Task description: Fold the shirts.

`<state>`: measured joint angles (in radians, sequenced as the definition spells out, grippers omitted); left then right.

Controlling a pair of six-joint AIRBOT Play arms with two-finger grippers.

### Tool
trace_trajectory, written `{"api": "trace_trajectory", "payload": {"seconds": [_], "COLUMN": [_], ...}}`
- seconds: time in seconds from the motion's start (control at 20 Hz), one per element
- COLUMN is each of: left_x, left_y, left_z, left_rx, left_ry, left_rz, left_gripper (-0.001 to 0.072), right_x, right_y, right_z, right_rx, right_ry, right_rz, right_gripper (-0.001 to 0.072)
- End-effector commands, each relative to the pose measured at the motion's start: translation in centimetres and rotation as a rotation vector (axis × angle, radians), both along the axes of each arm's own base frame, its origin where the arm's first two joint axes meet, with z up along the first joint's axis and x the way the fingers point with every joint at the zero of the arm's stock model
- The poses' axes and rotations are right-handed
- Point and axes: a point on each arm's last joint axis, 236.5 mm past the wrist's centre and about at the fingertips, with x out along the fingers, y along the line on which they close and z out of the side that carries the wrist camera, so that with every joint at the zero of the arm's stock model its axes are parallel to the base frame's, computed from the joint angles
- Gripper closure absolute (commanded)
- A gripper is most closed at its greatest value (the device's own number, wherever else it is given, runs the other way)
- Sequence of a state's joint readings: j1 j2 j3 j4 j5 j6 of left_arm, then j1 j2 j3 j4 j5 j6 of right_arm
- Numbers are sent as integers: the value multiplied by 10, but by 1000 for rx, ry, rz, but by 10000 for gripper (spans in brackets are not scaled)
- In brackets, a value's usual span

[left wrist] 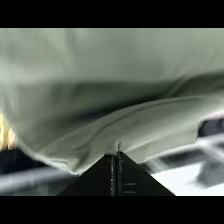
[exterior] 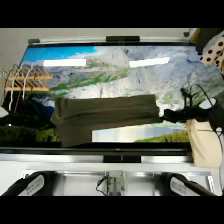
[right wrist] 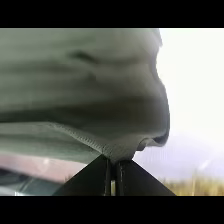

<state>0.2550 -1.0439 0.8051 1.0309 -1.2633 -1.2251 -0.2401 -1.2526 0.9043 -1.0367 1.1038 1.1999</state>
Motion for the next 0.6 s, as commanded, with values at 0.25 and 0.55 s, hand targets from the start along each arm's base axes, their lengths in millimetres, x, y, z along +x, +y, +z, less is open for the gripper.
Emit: {"api": "trace_trajectory", "payload": {"seconds": [0.25,0.55], "left_x": [113,158], "left_y": [14,14], "left_z": [-6,-21], "left_rx": [-78,-143], "left_ry": [-20,-1], "left_rz": [37,64], "left_gripper": [672,672], "right_x": [117,126], "right_y": [17,14], "right_z": [-8,-42], "right_rx": [-91,-95], "right_ry": [-135,-59], "right_rz": [-8,-39], "right_gripper": [642,641]}}
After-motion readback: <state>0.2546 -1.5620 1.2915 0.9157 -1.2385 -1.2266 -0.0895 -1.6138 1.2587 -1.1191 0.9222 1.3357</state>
